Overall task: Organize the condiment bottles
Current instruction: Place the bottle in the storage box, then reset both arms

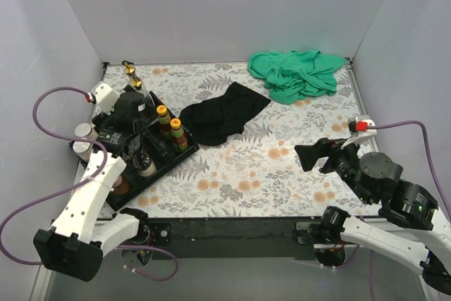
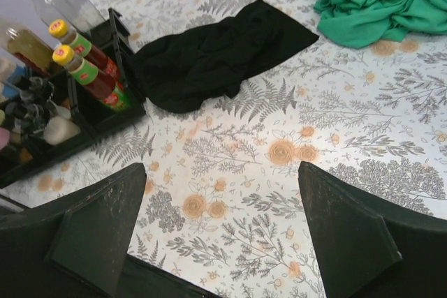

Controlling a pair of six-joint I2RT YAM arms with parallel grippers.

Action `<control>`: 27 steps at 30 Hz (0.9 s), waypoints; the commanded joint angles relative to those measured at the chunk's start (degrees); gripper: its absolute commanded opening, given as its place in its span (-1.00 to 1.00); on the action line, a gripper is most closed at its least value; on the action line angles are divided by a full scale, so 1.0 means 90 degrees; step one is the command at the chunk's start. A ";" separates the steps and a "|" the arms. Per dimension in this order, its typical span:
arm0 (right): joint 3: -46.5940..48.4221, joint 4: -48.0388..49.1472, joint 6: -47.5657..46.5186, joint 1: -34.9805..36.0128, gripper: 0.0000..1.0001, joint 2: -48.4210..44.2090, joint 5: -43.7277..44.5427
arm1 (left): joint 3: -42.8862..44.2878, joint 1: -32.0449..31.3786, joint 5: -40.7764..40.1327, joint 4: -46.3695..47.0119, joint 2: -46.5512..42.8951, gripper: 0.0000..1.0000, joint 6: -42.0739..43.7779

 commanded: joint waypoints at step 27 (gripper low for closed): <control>0.1338 -0.0877 0.0729 0.0033 0.97 0.0945 -0.0173 | -0.0719 -0.2818 0.8026 0.3584 -0.1223 0.96 0.0678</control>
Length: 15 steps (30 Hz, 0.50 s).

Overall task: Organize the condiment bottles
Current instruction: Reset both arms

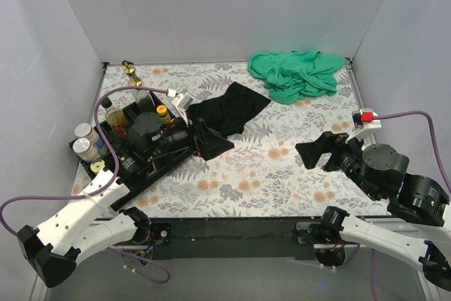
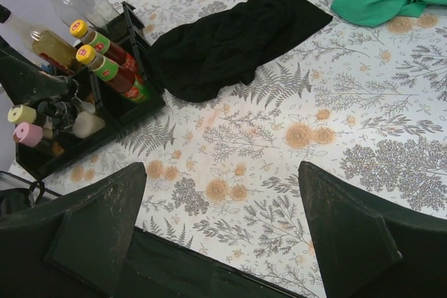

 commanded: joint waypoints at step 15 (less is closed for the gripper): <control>0.0258 0.0101 -0.0029 0.0043 0.97 0.0171 0.0240 | -0.0083 -0.0130 -0.0089 0.0631 -0.0486 0.96 -0.0176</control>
